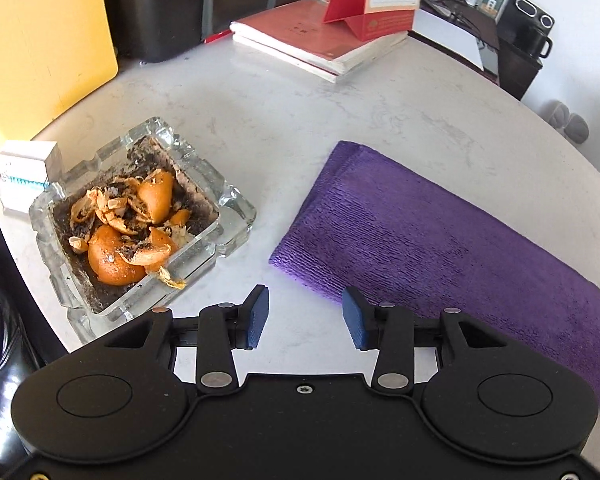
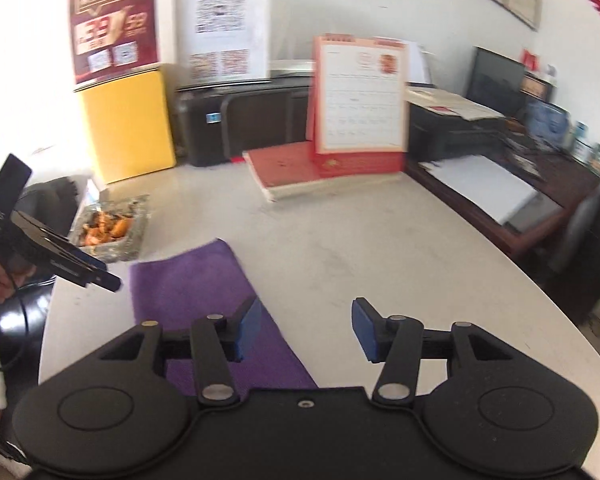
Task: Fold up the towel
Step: 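Move both grippers to one end of the folded towel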
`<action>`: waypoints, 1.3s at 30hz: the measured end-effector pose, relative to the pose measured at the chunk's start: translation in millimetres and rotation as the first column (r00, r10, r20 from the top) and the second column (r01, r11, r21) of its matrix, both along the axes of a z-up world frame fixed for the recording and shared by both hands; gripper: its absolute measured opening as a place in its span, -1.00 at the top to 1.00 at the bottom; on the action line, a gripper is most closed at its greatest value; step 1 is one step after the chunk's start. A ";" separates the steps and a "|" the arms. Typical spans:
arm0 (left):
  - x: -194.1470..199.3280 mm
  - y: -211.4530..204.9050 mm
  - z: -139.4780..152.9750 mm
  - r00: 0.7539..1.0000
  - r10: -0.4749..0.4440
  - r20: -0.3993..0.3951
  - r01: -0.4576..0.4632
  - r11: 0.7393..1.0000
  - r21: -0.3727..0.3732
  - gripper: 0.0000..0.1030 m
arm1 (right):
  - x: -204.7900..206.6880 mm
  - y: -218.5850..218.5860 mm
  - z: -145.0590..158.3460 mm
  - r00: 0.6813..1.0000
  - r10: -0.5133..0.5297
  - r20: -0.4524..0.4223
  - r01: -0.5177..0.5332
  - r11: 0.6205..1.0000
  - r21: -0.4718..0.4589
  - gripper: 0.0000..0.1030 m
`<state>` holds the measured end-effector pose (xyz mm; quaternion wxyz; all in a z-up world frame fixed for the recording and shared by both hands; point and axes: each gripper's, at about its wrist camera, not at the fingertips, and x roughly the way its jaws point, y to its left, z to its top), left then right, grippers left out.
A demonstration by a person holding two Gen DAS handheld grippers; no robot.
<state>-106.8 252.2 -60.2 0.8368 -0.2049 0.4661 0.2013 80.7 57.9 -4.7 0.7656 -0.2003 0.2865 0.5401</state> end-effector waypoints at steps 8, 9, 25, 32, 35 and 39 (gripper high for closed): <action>8.5 13.9 -12.1 1.000 0.011 0.009 -0.011 0.999 -0.033 0.22 | 0.0 114.3 -32.3 0.959 0.278 -0.057 -0.281 0.957 -0.070 0.06; 8.8 15.0 -13.9 1.000 0.015 0.007 -0.015 0.999 -0.039 0.22 | 1.9 122.9 -37.8 0.951 0.303 -0.063 -0.307 0.949 -0.078 0.06; 13.9 14.1 -19.4 1.000 -0.014 0.025 0.015 1.000 -0.027 0.25 | 32.0 215.8 -91.8 0.809 0.556 -0.192 -0.585 0.793 -0.168 0.06; 17.9 14.2 -19.6 0.999 -0.031 0.030 0.031 0.999 -0.020 0.25 | 36.4 221.3 -100.0 0.746 0.626 -0.229 -0.663 0.730 -0.164 -0.16; 18.6 15.1 -19.4 0.999 -0.032 0.029 0.032 0.999 -0.017 0.28 | 32.4 221.0 -100.9 0.719 0.662 -0.212 -0.694 0.698 -0.175 -0.25; 18.0 16.5 -18.9 0.999 -0.027 0.026 0.027 1.000 -0.012 0.54 | 25.3 222.7 -99.9 0.698 0.697 -0.162 -0.714 0.665 -0.218 -0.06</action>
